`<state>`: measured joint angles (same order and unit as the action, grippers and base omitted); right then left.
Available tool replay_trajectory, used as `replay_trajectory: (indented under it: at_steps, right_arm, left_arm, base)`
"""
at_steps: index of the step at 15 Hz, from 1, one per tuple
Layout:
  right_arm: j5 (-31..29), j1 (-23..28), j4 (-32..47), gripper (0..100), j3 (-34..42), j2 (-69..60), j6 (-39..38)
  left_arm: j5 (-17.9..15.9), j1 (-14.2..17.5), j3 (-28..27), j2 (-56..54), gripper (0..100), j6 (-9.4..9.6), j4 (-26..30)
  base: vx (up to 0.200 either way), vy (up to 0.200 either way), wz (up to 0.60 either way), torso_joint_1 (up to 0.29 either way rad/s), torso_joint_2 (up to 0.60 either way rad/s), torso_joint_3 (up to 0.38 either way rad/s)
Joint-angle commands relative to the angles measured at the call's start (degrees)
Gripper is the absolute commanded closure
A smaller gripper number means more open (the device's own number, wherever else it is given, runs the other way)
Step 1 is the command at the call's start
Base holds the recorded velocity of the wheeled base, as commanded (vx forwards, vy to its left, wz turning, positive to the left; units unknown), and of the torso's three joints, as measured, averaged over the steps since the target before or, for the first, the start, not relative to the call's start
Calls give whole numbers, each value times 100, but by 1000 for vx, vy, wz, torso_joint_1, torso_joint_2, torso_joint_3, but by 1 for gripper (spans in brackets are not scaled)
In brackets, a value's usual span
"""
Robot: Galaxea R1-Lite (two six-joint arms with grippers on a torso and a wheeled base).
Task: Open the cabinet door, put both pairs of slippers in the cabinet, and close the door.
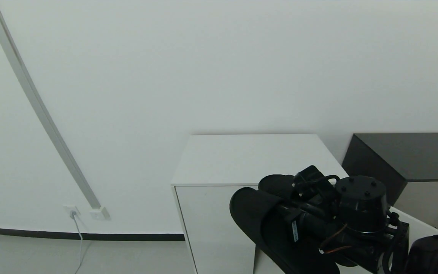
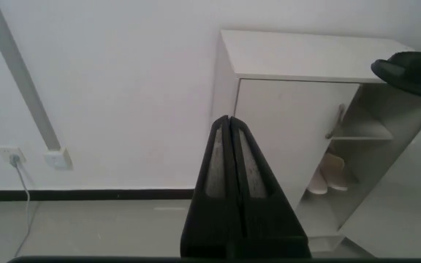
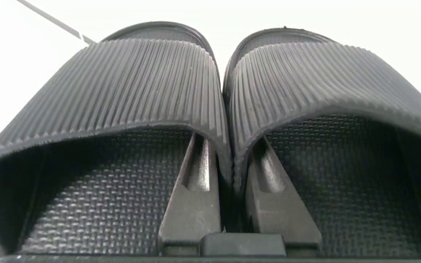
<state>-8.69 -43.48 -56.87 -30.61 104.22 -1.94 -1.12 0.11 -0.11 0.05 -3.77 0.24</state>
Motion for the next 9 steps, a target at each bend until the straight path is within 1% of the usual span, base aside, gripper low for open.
replay_trajectory:
  at_steps: [1,9]
  right_arm:
    - [-1,-2,-8,100,11,11,0]
    - [-10,-2,-88,100,38,11,0]
  left_arm:
    - [-2,-2,-7,4,100,-1,-7]
    - [-2,7,2,4,100,-1,-7]
  base:
    - [0,-200,0,2,2,2]
    - [0,-200,0,2,5,2]
